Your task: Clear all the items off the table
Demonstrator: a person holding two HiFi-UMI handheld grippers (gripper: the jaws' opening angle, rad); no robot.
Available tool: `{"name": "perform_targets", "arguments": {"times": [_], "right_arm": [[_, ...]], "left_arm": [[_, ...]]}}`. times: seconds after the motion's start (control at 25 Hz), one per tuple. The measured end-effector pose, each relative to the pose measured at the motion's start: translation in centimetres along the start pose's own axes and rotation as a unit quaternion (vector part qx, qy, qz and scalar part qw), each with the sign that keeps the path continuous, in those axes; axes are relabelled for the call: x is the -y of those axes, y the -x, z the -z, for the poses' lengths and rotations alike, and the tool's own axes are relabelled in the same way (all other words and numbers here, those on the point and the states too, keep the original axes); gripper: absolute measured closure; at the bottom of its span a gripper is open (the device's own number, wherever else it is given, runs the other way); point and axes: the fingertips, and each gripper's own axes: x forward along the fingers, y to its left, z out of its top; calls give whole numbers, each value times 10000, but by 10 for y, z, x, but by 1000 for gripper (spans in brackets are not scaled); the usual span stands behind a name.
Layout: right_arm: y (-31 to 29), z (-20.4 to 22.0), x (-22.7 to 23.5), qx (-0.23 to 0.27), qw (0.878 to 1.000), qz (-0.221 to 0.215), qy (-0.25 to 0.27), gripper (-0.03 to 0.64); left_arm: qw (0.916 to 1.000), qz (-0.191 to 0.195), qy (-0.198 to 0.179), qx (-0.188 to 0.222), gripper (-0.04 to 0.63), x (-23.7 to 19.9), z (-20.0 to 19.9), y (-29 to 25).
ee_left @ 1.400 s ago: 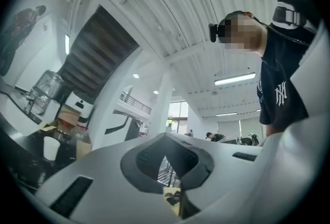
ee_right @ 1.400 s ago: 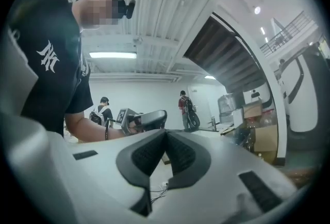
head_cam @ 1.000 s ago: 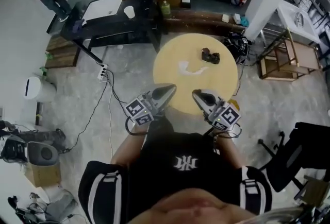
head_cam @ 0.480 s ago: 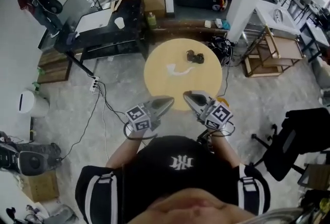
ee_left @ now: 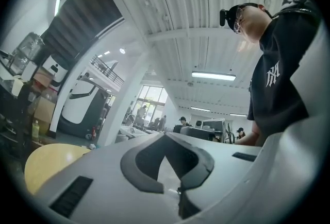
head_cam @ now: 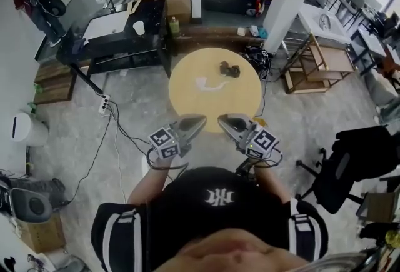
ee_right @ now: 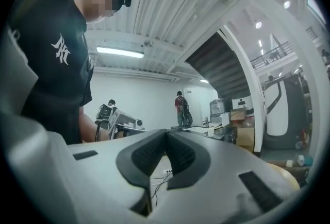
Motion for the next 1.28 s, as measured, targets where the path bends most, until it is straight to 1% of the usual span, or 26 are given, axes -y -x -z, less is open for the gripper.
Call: {"name": "perform_targets", "arguments": {"times": [0.16,0.32,0.44,0.68,0.8,0.92,1.0,1.12,1.28], "right_arm": [[0,2,-6,17,10000,20,-79,614],[2,4,-8,12,10000,31,-88,614],[4,3,-9,24,10000,45,-83,614],[10,8,-14,46,9999,30,-116,614],[10,6,-14,47,9999,49,-132,614],[12,6,-14,59,10000,12,-66,614],[13,7,-15,64,10000,-47,-16,615],[14,12,-10,34,9998,1,-190,617],[18,12,-7,308,9983,28,-493,615]], "left_arm": [[9998,109,-89,-112,581,8,7,3],[9997,156,-188,-85,581,8,10,5],[9998,98,-131,-100,581,14,5,5],[9998,118,-154,-97,581,19,15,8],[9998,107,-136,-106,581,20,13,8],[9996,139,-189,-130,581,21,15,6],[9997,143,-155,-137,581,22,13,4],[9998,137,-95,-134,581,22,9,3],[9997,142,-103,-177,581,24,15,4]]}}
